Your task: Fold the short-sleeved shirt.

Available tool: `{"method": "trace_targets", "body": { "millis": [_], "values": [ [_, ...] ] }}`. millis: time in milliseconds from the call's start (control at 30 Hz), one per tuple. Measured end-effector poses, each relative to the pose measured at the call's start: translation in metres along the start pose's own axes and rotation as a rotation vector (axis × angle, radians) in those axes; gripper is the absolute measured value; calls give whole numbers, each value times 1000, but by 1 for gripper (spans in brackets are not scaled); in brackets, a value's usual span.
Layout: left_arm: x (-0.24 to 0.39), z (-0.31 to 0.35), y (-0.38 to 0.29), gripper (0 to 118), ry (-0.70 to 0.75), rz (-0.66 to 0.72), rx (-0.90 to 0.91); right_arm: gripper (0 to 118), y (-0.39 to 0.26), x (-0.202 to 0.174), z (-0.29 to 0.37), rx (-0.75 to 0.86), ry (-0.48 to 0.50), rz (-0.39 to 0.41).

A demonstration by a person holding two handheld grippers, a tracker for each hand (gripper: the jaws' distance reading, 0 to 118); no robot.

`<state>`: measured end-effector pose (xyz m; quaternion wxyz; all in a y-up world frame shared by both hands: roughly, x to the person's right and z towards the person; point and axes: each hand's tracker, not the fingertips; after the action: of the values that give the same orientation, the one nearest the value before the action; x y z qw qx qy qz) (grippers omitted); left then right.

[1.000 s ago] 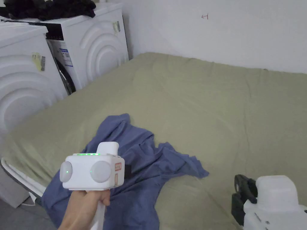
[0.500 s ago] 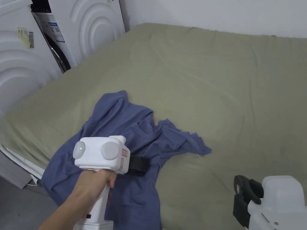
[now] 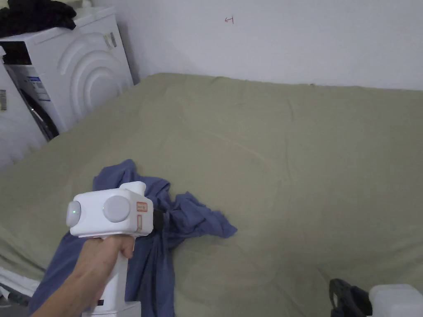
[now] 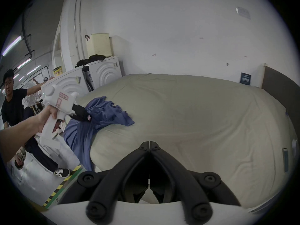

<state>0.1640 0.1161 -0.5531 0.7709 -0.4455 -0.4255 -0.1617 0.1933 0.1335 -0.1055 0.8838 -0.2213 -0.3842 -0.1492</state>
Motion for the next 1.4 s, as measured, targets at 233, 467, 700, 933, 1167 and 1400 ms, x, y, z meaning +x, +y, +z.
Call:
{"method": "trace_targets", "body": {
  "millis": [233,467,700,933,1167,1400],
  "values": [
    [147,13,51,1,-152,-157,83,0,-13,56,40,33,-124,-152],
    [334,11,79,1,-352,-344,99,0,-28,109,71,48,-274,-252],
    [495,17,49,1,-576,-513,76,0,-42,155,90,33,-383,-314],
    [567,-55,-27,1,-501,-671,-85,0,-55,173,93,13,-416,-360],
    [565,-122,-65,36,-374,-693,-176,0,-66,177,84,-28,-405,-390],
    [518,-69,-47,113,-437,-614,-130,0,-59,171,84,-28,-396,-380]
  ]
}}
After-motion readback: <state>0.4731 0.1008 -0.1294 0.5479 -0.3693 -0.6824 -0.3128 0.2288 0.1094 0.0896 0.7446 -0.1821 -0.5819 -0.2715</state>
